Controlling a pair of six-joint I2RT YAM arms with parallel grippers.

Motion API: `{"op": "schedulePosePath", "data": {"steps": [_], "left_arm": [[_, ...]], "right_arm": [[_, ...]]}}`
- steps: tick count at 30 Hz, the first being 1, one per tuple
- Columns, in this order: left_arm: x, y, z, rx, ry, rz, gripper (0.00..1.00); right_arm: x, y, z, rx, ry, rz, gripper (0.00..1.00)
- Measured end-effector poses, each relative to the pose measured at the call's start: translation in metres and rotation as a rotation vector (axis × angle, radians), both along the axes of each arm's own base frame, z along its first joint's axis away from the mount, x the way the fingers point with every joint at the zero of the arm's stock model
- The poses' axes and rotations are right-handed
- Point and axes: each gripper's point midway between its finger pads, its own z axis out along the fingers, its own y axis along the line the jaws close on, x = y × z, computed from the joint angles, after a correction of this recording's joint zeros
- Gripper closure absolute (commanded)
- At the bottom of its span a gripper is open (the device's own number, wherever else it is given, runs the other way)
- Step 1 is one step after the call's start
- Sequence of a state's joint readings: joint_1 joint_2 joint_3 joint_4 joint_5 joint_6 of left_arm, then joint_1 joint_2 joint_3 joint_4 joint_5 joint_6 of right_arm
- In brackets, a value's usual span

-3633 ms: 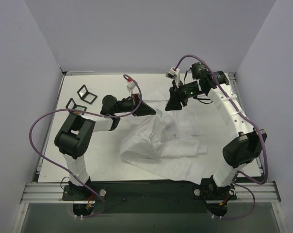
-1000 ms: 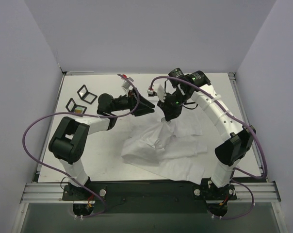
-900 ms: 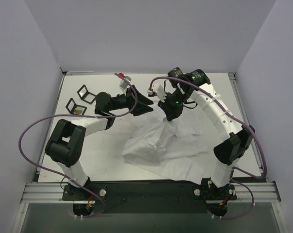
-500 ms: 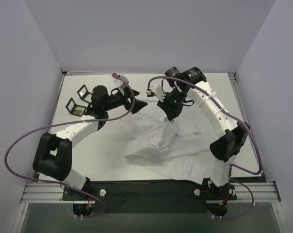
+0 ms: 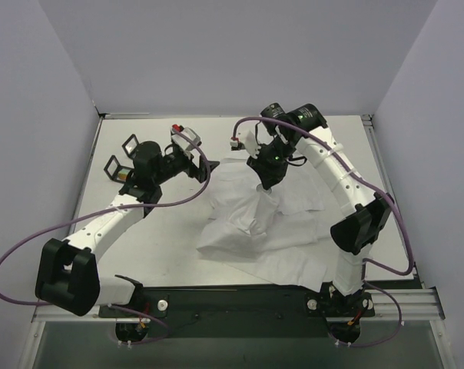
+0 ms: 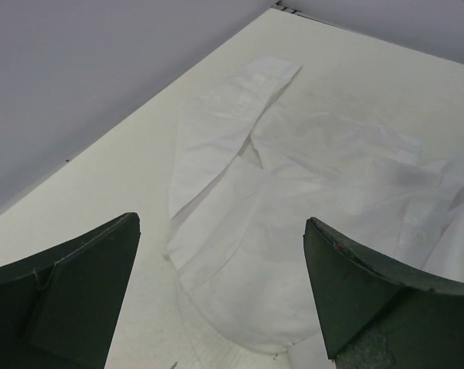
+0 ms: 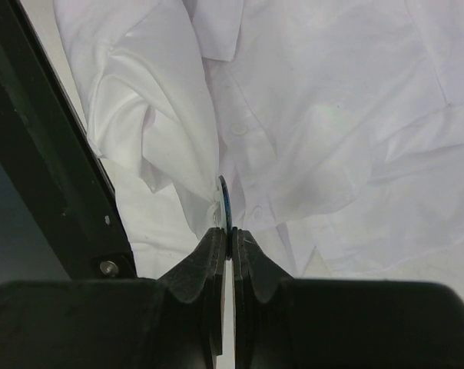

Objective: Remove the brooch from the garment
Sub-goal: Open the brooch over the flattened clothing.

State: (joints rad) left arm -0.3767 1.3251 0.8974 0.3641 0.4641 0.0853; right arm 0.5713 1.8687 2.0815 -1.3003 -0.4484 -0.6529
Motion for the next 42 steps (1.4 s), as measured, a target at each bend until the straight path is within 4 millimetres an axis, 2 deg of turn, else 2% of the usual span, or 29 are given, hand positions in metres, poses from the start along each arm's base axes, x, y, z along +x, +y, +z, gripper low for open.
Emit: {"op": "schedulePosePath", "data": {"steps": [4,7,10,13,19,24,27,32,37,42], "left_arm": [[-0.020,-0.017,-0.018,0.042,0.006,-0.083,0.03],[-0.036,-0.037,-0.023,0.078,-0.011,-0.148,0.03],[-0.051,-0.051,-0.022,0.090,-0.029,-0.211,0.05],[-0.059,-0.054,-0.019,0.091,-0.037,-0.252,0.06],[-0.082,-0.066,-0.027,0.141,0.004,-0.350,0.05],[-0.101,-0.085,-0.015,0.122,0.026,-0.478,0.05],[-0.105,-0.095,-0.012,0.090,0.065,-0.536,0.05],[-0.104,-0.108,-0.025,0.071,0.157,-0.587,0.05],[-0.104,-0.112,-0.037,0.085,0.200,-0.585,0.03],[-0.104,-0.116,-0.039,0.096,0.201,-0.562,0.03]], "right_arm": [[-0.004,0.009,-0.005,0.035,0.049,0.011,1.00],[-0.006,0.016,-0.007,0.079,0.094,0.019,1.00],[-0.007,0.019,-0.006,0.128,0.129,0.016,1.00],[-0.005,0.018,-0.003,0.170,0.153,-0.003,1.00],[-0.003,0.015,-0.005,0.225,0.206,-0.022,1.00],[-0.009,0.013,-0.014,0.255,0.257,-0.002,1.00],[-0.012,0.013,-0.018,0.266,0.277,0.010,1.00],[-0.017,0.012,-0.025,0.270,0.305,0.028,1.00],[-0.017,0.010,-0.026,0.274,0.309,0.026,1.00],[-0.016,0.009,-0.027,0.274,0.311,0.024,1.00]]}}
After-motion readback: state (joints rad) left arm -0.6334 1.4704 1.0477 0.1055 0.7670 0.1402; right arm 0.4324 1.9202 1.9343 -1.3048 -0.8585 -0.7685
